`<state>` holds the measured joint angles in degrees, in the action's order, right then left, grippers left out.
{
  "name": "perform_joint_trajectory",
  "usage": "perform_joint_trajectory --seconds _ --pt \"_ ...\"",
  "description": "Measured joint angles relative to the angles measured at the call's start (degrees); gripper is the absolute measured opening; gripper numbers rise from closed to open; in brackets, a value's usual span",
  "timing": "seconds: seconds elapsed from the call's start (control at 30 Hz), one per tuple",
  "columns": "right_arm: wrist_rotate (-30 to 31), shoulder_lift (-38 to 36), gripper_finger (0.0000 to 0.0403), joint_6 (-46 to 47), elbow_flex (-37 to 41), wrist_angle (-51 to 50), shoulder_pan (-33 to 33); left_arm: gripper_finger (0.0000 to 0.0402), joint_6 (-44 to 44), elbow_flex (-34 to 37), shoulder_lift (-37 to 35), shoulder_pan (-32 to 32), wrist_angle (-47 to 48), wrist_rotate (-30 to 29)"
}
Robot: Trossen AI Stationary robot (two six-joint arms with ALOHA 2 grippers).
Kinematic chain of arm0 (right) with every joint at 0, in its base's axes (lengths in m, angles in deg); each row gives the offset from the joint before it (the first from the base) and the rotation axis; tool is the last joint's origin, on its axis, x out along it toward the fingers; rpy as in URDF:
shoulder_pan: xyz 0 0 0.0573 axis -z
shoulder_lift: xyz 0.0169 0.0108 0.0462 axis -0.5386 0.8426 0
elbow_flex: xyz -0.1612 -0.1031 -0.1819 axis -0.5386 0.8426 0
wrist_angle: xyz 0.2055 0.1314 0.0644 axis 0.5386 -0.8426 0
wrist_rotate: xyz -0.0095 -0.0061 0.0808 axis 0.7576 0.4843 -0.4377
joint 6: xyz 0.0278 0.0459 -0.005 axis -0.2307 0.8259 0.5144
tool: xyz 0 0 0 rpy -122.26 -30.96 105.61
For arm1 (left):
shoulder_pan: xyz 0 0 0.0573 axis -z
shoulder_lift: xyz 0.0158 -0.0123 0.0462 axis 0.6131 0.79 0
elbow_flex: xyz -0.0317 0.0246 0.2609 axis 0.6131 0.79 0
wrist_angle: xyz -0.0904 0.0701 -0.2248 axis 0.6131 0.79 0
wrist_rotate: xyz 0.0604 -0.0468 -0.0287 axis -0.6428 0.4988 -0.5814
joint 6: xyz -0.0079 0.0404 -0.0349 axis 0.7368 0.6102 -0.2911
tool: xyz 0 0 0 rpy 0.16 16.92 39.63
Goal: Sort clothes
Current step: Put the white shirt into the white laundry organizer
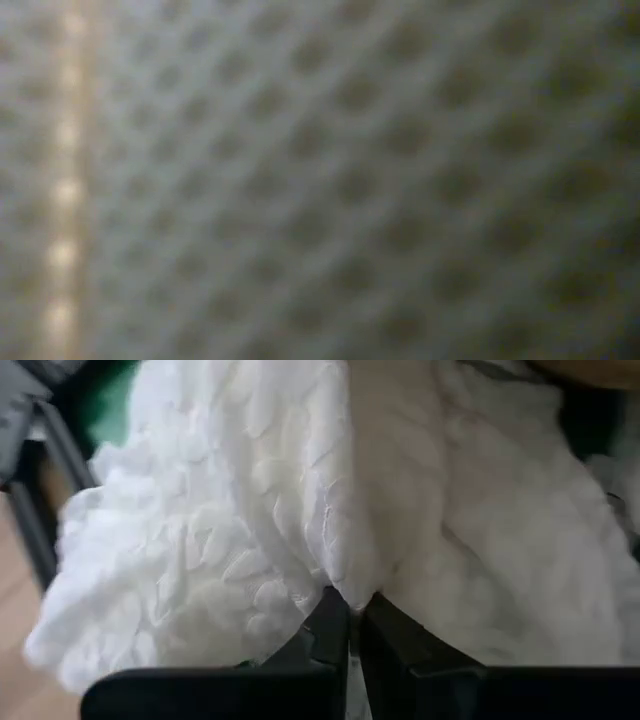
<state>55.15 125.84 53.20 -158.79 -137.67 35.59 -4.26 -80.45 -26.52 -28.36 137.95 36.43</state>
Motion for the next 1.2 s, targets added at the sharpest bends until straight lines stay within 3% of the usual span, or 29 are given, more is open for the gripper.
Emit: perform_joint_trajectory --seconds 0.4,0.8,1.2 --pt "0.0 0.0 0.0201 -0.2 2.0 0.3 0.0 0.0000 3.2 -3.9 -10.1 0.2 0.5 -1.2" --pt "0.0 0.0 0.0201 -0.3 2.7 0.4 0.0 0.0000 5.6 -17.2 -6.8 0.3 14.4 -2.8" --pt "0.0 0.0 0.0201 -1.9 2.7 3.6 0.0 0.0000 12.5 -31.4 -6.2 1.4 21.4 -7.4"
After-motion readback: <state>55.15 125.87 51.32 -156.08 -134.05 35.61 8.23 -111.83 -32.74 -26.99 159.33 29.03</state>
